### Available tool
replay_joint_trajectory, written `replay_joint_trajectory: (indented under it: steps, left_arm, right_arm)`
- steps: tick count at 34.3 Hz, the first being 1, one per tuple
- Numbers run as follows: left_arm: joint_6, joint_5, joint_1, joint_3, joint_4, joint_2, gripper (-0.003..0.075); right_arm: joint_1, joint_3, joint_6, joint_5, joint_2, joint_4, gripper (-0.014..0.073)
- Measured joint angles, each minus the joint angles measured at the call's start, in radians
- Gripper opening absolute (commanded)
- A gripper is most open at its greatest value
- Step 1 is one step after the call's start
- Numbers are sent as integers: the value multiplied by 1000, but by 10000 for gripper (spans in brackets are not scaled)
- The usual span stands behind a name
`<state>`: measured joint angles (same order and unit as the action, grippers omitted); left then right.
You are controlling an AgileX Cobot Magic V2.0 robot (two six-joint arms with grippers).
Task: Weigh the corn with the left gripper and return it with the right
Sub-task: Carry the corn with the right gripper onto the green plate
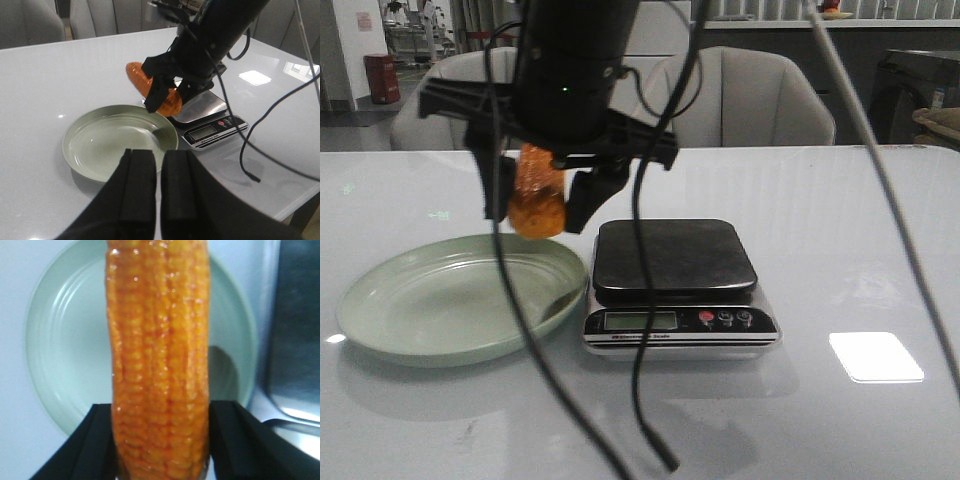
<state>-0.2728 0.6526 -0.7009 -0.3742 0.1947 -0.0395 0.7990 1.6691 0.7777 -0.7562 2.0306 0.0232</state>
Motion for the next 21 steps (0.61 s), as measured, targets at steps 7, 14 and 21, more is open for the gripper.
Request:
replay_joint_trajectory:
  steps: [7, 14, 21]
  left_arm:
    - [0, -2, 0, 0, 0, 0, 144]
    - [0, -2, 0, 0, 0, 0, 144]
    - [0, -2, 0, 0, 0, 0, 144]
  right_arm:
    - [40, 57, 0, 22, 101, -55, 360]
    - [41, 136, 0, 0, 179, -63, 606]
    - [41, 187, -2, -50, 201, -63, 613]
